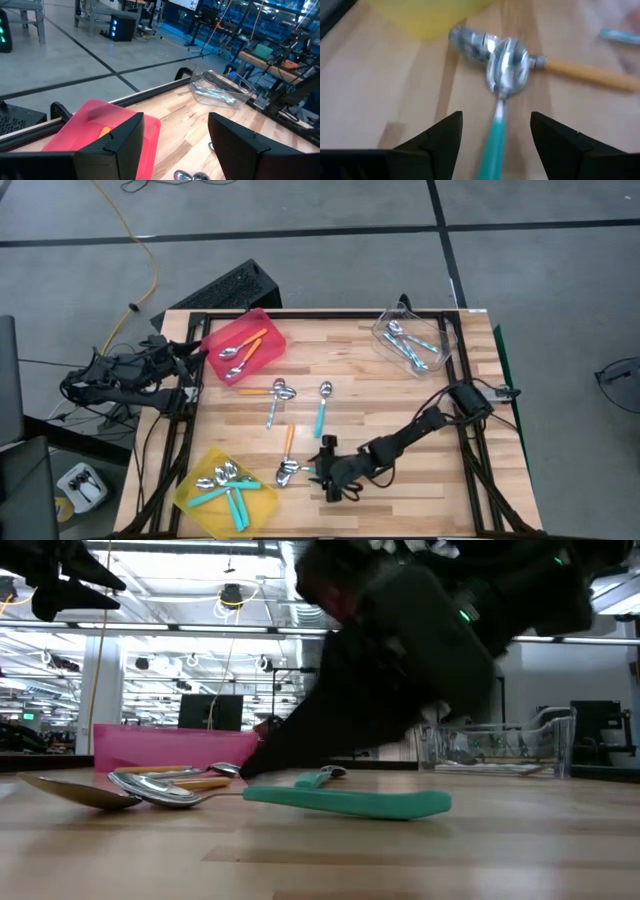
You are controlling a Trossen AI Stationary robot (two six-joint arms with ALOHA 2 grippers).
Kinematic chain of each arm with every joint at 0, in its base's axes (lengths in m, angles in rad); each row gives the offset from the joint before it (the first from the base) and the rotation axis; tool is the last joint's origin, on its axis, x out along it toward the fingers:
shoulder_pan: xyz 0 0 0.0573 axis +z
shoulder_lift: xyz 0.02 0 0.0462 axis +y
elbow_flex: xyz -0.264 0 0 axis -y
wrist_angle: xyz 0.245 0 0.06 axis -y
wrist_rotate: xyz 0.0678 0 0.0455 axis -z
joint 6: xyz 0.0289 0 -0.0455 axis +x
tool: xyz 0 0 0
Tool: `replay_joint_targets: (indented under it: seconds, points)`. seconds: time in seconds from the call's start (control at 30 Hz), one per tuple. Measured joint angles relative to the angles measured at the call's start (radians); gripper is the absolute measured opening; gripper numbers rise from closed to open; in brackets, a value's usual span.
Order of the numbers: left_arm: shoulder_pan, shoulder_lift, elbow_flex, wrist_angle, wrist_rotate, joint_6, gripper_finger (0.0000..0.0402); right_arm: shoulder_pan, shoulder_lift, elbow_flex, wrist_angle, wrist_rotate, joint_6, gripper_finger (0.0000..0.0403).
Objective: Sort silverware by color (type)
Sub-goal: Put the light blue spoon into the yellow bin
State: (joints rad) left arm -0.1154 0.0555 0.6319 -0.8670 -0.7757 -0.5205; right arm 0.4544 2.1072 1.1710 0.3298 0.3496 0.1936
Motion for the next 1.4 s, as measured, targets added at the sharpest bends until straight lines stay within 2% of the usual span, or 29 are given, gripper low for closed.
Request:
replay_joint_targets:
  seconds: [0.17,0.37,0.6,0.83,0.97,1.2,1.4]
  points:
    - [0.0,0.003,0.0,-0.002,0.0,-0.001,0.0205,-0.018,0.01,0.002,0.018,-0.015,0.038,0.026]
    - [0.0,0.01,0.0,-0.003,-0.003,-0.004,0.0205,-0.046,0.062,0.002,0.072,-0.141,0.129,0.026]
    - [0.0,0.011,0.0,-0.003,-0.003,-0.004,0.0205,-0.083,0.084,0.005,0.08,-0.237,0.249,0.0252]
    - [0.0,0.011,0.0,-0.003,-0.003,-0.004,0.0205,-0.084,0.083,0.009,-0.035,-0.157,0.252,0.021]
    - [0.0,0.011,0.0,-0.003,-0.003,-0.004,0.0205,-0.082,0.085,0.007,-0.039,-0.129,0.224,0.0191]
    - [0.0,0.011,0.0,-0.003,-0.003,-0.004,0.0205,-0.083,0.086,0.006,-0.048,-0.125,0.193,0.0177]
    - [0.0,0.011,0.0,-0.003,-0.003,-0.004,0.0205,-0.084,0.083,0.006,-0.108,-0.053,0.191,0.0154]
